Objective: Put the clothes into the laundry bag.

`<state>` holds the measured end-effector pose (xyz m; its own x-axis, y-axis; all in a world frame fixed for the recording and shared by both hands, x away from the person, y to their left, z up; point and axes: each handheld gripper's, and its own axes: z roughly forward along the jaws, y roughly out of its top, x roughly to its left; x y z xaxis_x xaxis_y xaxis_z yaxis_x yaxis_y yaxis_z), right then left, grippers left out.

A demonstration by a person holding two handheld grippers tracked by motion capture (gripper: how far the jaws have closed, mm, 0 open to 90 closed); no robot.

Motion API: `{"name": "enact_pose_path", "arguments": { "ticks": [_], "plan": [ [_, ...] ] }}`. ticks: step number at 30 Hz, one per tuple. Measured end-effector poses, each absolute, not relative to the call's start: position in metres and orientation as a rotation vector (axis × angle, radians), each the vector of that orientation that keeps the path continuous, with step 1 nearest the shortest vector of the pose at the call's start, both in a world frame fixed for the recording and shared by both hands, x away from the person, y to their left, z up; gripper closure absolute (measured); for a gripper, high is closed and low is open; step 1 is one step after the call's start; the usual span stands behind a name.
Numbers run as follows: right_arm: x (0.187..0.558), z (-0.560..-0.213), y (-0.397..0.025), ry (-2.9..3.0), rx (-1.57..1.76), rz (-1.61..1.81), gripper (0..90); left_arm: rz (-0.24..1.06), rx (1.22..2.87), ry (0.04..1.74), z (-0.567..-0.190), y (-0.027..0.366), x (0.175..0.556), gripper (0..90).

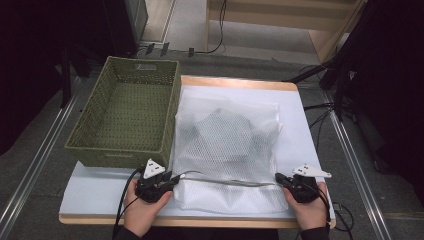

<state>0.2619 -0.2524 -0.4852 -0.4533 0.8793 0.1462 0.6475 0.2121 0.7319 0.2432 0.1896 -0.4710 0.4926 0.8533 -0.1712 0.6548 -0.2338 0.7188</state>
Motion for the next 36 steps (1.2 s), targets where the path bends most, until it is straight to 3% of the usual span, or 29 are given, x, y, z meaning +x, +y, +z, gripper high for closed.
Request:
{"name": "enact_pose_path", "arguments": {
  "ticks": [1, 2, 14, 15, 19, 21, 25, 29, 36],
  "plan": [
    [0.263, -0.485, -0.255, 2.199, 1.441, 1.101, 90.0, 0.330, 1.980, 1.232, -0.471, 0.191, 0.243, 84.1],
    [0.264, -0.485, -0.256, 2.203, 1.438, 1.096, 90.0, 0.326, 1.992, 1.219, -0.471, 0.192, 0.243, 84.8],
    [0.262, -0.481, -0.269, 2.173, 1.449, 1.107, 90.0, 0.229, 1.928, 1.132, -0.469, 0.219, 0.236, 84.0],
    [0.262, -0.483, -0.270, 2.178, 1.452, 1.124, 89.4, 0.234, 1.917, 1.112, -0.468, 0.220, 0.234, 81.1],
    [0.252, -0.483, -0.275, 2.117, 1.414, 1.256, 68.4, 0.251, 1.867, 1.039, -0.465, 0.224, 0.229, 58.9],
    [0.249, -0.478, -0.276, 2.085, 1.395, 1.289, 63.2, 0.279, 1.860, 1.023, -0.465, 0.225, 0.229, 54.7],
    [0.244, -0.472, -0.272, 2.065, 1.301, 1.367, 49.0, 0.249, 1.831, 0.982, -0.465, 0.227, 0.230, 37.5],
    [0.244, -0.473, -0.270, 2.073, 1.281, 1.395, 36.4, 0.351, 1.867, 0.920, -0.461, 0.228, 0.224, 25.9],
    [0.244, -0.472, -0.273, 2.073, 1.268, 1.409, 13.4, 0.279, 1.846, 0.821, -0.452, 0.247, 0.219, 3.3]
  ]
}}
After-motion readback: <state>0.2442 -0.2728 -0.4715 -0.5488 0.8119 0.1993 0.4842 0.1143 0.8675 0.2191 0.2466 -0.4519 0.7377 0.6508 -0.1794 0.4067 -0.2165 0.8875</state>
